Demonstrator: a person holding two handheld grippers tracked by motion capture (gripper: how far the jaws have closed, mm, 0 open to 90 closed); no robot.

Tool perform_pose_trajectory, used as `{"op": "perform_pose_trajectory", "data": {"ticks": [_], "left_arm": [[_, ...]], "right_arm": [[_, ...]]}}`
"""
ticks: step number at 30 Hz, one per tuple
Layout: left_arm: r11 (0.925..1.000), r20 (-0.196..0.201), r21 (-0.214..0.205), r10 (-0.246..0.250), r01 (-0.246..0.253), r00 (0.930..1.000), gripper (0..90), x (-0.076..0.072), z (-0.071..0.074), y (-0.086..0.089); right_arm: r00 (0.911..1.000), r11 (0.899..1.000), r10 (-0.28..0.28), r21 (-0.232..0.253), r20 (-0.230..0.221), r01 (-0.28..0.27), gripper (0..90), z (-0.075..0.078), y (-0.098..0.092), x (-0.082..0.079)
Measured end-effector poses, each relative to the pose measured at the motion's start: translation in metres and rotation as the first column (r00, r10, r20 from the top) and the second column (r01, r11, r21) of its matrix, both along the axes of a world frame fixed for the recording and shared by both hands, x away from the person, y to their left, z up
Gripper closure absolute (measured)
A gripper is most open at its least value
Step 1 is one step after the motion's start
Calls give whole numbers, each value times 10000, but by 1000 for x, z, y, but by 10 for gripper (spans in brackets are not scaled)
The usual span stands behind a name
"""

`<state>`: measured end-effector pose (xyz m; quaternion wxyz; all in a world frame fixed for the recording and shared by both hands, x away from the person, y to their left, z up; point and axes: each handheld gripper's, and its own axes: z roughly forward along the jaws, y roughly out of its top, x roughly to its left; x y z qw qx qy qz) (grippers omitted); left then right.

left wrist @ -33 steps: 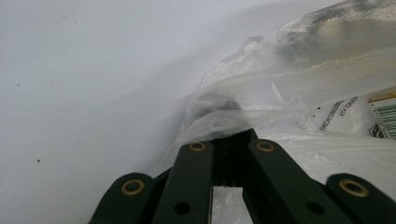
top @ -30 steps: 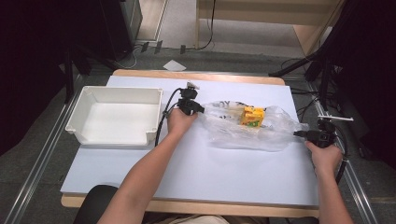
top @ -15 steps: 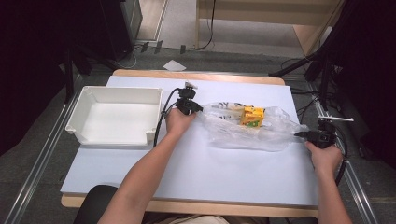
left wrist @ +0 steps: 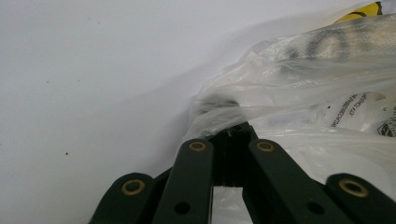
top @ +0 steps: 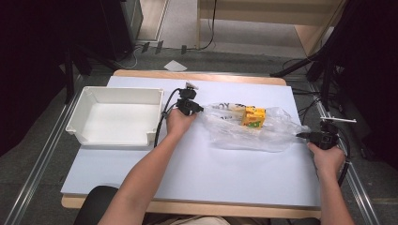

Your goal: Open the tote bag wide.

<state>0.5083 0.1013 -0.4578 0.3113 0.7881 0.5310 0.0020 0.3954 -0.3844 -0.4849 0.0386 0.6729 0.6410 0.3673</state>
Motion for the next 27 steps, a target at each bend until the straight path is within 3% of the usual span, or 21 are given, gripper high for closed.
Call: {"op": "perform_pose_trajectory", "data": {"ticks": [6, 13, 15, 17, 20, 27], "left_arm": [[9999, 49, 122, 37, -38, 10000, 900, 0, 0, 1], [9998, 2, -143, 168, -168, 9999, 900, 0, -1, 3], [9998, 53, -181, 85, -84, 9999, 900, -1, -1, 3], [9993, -43, -379, 4, -5, 10000, 898, -1, 1, 3], [9995, 3, -240, -208, 208, 9998, 868, -3, 6, 2], [9959, 268, -712, -544, 562, 9982, 752, -9, 20, 1]], "right_arm": [[10000, 9997, 56, -220, -34, -56, 900, 2, 1, 1], [9999, 9988, 164, -458, -39, -165, 900, 4, 3, 1], [9996, 9998, 161, -133, -221, -164, 900, 4, 2, 1], [9997, 9997, 204, -95, -115, -205, 900, 6, 2, 0], [9993, 9993, 364, -79, -59, -365, 853, 10, 3, 0], [9962, 9965, 835, -34, 227, -834, 730, 23, 9, -4]]}}
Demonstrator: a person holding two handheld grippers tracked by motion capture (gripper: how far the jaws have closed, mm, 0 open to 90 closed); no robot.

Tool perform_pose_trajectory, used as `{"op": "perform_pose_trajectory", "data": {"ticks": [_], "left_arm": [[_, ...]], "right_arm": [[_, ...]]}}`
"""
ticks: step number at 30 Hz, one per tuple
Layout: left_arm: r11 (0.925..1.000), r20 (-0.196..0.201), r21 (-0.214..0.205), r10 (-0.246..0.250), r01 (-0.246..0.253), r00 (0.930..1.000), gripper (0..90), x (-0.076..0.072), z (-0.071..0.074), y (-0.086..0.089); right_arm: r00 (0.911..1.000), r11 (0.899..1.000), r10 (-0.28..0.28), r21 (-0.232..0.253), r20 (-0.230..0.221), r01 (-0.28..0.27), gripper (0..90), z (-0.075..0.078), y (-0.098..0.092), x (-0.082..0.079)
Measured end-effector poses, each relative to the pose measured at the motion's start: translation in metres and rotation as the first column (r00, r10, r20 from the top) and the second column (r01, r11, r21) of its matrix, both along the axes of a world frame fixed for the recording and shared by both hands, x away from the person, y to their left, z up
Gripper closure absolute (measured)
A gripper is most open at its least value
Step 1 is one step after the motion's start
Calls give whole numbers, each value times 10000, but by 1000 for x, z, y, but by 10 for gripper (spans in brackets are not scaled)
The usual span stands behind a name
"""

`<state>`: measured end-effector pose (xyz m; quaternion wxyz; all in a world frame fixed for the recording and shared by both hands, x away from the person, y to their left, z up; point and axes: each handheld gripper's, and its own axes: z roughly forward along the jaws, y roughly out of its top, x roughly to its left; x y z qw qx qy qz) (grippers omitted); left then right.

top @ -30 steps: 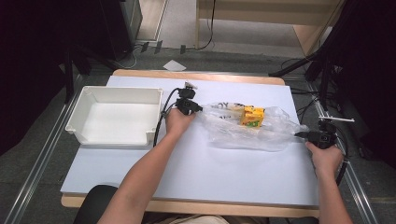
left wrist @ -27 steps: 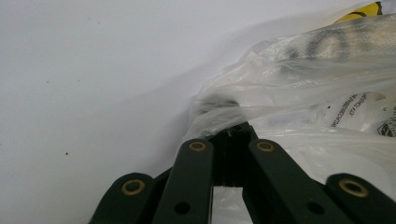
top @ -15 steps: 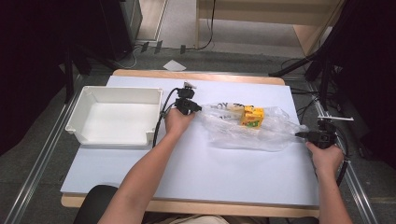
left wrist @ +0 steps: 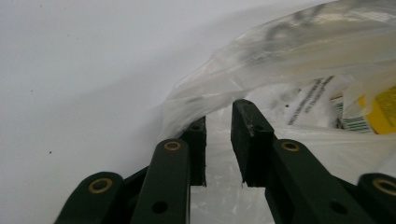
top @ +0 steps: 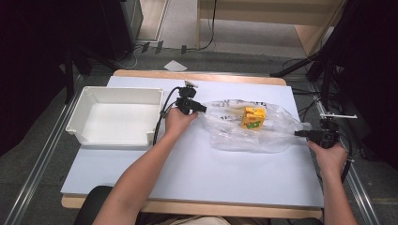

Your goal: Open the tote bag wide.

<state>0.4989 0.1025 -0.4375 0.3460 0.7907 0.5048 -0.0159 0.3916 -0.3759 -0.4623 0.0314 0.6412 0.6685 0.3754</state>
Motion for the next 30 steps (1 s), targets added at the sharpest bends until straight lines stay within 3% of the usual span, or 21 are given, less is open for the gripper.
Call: {"op": "perform_pose_trajectory", "data": {"ticks": [9, 21, 26, 30], "left_arm": [[9983, 548, -451, -349, 374, 9979, 672, -13, 26, -3], [9905, 1158, -759, -1052, 1144, 9877, 636, -34, 55, -22], [9870, 1219, -606, -1407, 1488, 9825, 706, -40, 57, -37], [9835, 1415, -681, -1567, 1675, 9775, 832, -46, 59, -48]], "right_arm": [[9970, 9983, 556, 163, 542, -566, 667, 23, 6, -14], [9849, 9925, 1187, 151, 1264, -1216, 622, 63, 19, -48], [9738, 9855, 1675, 17, 1538, -1698, 700, 79, 32, -53], [9671, 9805, 1965, -318, 1618, -1939, 745, 88, 47, -44]]}}
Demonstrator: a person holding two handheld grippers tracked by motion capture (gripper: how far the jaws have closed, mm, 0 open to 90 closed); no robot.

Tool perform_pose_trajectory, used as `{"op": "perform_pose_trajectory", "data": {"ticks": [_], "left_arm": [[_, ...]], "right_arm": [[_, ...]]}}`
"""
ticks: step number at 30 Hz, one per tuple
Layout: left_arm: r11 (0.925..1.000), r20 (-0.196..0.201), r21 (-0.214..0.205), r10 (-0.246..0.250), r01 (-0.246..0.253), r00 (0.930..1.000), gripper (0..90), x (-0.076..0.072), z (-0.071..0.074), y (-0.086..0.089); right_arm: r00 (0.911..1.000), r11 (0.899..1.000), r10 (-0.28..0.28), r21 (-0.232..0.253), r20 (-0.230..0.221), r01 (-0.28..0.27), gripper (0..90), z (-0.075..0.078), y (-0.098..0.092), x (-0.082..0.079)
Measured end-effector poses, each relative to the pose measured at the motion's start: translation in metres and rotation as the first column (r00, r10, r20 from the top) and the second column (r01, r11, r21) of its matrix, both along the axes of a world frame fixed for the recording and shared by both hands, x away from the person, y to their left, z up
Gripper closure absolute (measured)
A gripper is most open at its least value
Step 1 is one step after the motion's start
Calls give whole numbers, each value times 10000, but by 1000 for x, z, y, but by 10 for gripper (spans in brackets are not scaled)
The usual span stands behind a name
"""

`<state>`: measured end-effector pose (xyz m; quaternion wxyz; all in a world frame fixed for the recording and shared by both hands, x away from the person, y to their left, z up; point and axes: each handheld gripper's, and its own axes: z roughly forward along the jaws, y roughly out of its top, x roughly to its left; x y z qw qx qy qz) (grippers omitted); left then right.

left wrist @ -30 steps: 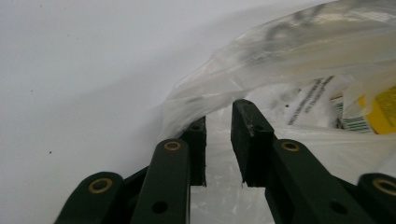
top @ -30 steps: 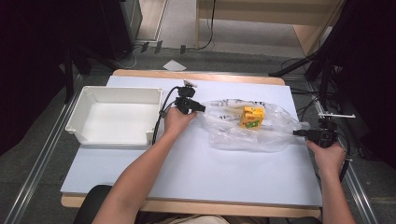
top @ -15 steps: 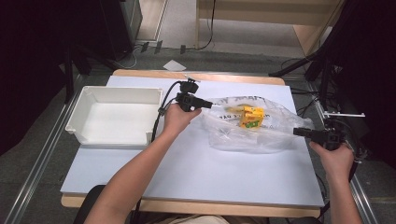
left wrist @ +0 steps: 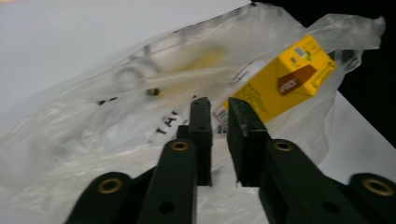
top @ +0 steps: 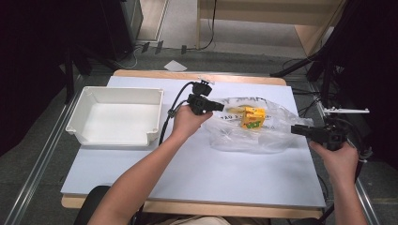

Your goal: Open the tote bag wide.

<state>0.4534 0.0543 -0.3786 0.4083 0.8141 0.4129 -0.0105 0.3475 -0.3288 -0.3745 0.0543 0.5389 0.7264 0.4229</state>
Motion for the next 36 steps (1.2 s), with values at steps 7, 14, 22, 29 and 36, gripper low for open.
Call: {"op": "perform_pose_trajectory", "data": {"ticks": [7, 14, 22, 29, 36], "left_arm": [[9999, 292, 13, -159, 159, 9994, 900, -8, -3, -22], [9992, 30, 373, 128, -129, 9999, 900, -6, -15, -37], [9968, -110, 715, 368, -359, 9993, 900, -5, -34, -50], [9943, -286, 959, 505, -475, 9983, 900, -4, -51, -56], [9941, -434, 988, 488, -443, 9979, 900, -7, -63, -55]], "right_arm": [[9990, 9996, 45, -281, 437, -33, 859, 3, 21, 22], [9962, 9974, -31, -721, 873, 94, 900, -2, 46, 37], [9993, 9905, -86, -1372, 359, 134, 900, -23, 63, 61], [9995, 9892, -286, -1441, -107, 268, 900, -42, 66, 87], [9983, 9897, -345, -1406, -466, 276, 900, -57, 72, 106]]}}
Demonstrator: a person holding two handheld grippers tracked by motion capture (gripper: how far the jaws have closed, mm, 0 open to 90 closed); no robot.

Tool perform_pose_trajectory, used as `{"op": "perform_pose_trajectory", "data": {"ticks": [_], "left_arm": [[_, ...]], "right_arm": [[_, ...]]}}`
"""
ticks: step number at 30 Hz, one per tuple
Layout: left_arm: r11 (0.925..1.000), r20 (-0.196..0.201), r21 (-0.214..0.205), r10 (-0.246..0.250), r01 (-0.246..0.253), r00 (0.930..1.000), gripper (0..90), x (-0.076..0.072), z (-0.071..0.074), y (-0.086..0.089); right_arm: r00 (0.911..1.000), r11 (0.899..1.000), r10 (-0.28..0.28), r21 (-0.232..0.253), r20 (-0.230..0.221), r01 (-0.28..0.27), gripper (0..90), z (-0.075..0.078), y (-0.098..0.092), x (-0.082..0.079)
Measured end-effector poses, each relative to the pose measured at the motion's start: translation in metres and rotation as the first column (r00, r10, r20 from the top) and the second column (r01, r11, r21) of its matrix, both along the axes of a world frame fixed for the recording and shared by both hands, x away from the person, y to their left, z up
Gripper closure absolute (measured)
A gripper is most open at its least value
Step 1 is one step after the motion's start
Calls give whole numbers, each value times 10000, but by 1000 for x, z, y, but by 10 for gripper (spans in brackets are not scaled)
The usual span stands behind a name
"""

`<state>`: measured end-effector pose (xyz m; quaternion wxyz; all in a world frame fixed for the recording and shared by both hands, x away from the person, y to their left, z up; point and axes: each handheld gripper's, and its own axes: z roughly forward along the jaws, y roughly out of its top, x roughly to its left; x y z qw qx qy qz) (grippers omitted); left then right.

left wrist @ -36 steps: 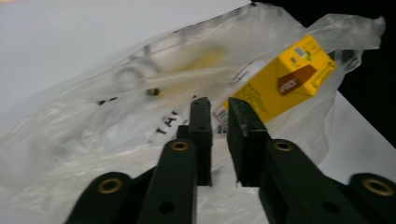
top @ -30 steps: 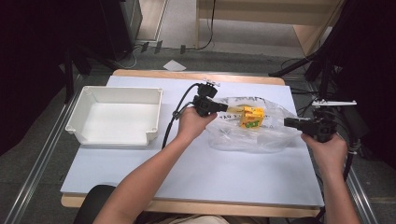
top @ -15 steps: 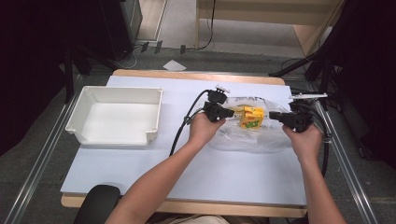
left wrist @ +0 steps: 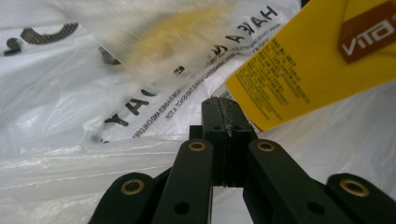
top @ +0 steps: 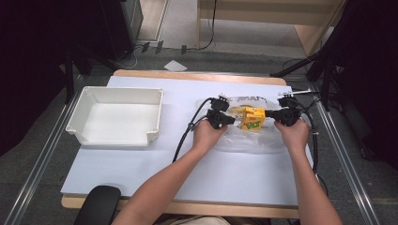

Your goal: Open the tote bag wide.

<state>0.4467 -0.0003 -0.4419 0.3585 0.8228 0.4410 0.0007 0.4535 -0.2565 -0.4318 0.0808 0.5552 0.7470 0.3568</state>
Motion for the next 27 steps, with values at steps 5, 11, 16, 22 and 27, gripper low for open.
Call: {"op": "perform_pose_trajectory", "data": {"ticks": [5, 11, 16, 22, 27], "left_arm": [[9999, 38, -7, -126, 126, 9999, 900, -4, -2, -1], [9996, -44, -53, -282, 282, 9996, 900, -10, -10, -1], [9992, -51, -150, -378, 377, 9993, 900, -15, -12, 0], [9979, -104, -237, -607, 604, 9981, 900, -24, -17, 0], [9968, -149, -262, -761, 757, 9970, 900, -33, -21, 2]], "right_arm": [[9999, 9999, -90, 73, -127, 91, 900, -10, 0, 9], [9992, 9999, -129, -83, -383, 126, 900, -15, 6, 24], [9990, 9998, -139, -155, -434, 133, 900, -18, 11, 37], [9981, 9995, -290, 62, -547, 294, 900, -24, 14, 51], [9964, 9993, -375, 44, -763, 380, 900, -30, 13, 60]]}}
